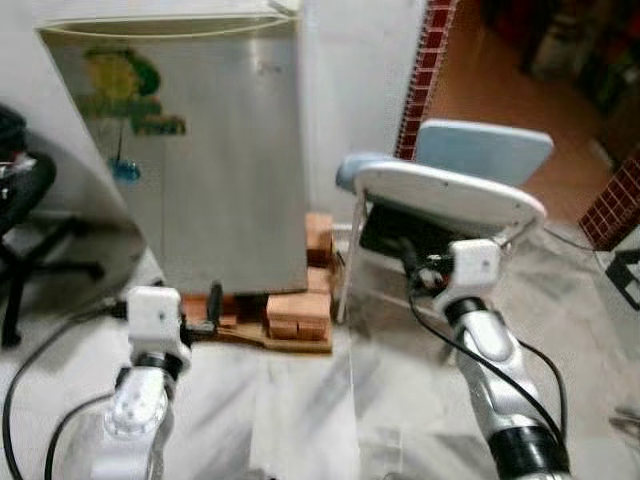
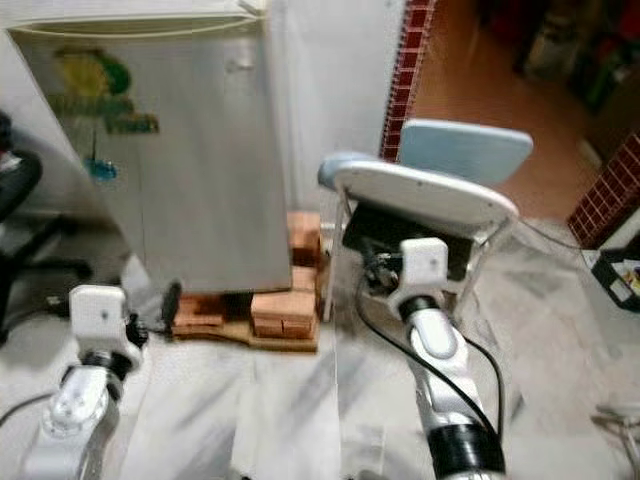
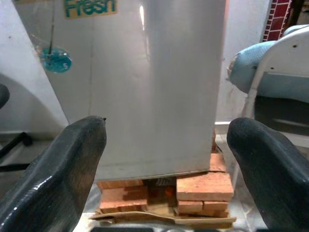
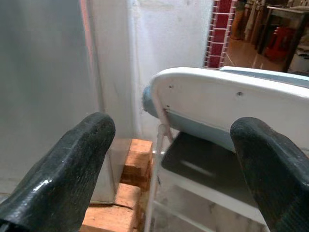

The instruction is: Restocking fridge

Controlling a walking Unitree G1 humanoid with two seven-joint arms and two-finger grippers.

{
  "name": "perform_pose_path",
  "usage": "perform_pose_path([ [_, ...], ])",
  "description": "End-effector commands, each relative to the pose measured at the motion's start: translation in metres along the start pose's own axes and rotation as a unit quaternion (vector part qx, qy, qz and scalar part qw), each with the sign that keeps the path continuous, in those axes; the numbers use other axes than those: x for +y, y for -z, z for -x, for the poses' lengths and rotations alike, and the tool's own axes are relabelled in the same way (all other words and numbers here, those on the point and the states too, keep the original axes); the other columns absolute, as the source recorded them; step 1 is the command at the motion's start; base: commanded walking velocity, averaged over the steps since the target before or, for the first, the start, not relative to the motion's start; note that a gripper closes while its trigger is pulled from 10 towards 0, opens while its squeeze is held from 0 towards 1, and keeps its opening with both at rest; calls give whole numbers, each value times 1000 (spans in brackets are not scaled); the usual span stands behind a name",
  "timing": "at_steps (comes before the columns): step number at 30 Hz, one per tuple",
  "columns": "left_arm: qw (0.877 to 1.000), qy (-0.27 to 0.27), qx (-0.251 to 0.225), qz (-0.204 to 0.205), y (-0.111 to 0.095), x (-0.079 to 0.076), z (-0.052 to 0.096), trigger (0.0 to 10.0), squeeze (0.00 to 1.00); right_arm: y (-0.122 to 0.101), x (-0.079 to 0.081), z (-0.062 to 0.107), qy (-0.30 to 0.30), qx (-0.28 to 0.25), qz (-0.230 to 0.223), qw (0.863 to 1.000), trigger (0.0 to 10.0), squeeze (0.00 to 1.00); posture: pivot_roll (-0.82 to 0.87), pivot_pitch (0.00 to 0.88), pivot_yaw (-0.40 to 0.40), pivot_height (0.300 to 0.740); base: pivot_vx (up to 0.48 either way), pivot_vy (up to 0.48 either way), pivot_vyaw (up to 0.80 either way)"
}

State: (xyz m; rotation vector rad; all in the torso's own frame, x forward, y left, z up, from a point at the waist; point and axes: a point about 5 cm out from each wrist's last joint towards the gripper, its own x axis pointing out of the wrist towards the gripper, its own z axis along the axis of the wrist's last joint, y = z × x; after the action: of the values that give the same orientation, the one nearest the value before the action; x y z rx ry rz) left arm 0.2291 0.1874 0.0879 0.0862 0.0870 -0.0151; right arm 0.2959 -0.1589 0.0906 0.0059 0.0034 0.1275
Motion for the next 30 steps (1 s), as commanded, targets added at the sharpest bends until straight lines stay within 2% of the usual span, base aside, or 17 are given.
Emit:
perform_pose_path([
  [1, 1000, -6, 6, -7, 2, 6, 3, 10000, 0, -2, 12, 0, -15, -5, -5, 1000, 10000, 0, 29, 37, 14, 740, 0, 480, 0],
  [8, 1000, -5, 12, -9, 5, 6, 4, 10000, 0, 4, 15, 3, -24, 4, -7, 1000, 10000, 0, 35, 39, 9, 740, 0, 480, 0],
  [15, 1000, -10, 9, -12, 6, 8, 6, 10000, 0, 6, 11, 3, -16, 9, -3, 1000, 10000, 0, 33, 27, 9, 740, 0, 452, 0],
  [16, 1000, -8, -2, -14, 4, 8, 6, 10000, 0, 7, 10, 4, -15, 10, -1, 1000, 10000, 0, 31, 24, 8, 740, 0, 0, 0],
  [30, 1000, -11, 0, -9, 6, 8, 7, 10000, 0, 10, 9, 5, -14, 13, 4, 1000, 10000, 0, 27, 13, 11, 740, 0, 0, 0],
])
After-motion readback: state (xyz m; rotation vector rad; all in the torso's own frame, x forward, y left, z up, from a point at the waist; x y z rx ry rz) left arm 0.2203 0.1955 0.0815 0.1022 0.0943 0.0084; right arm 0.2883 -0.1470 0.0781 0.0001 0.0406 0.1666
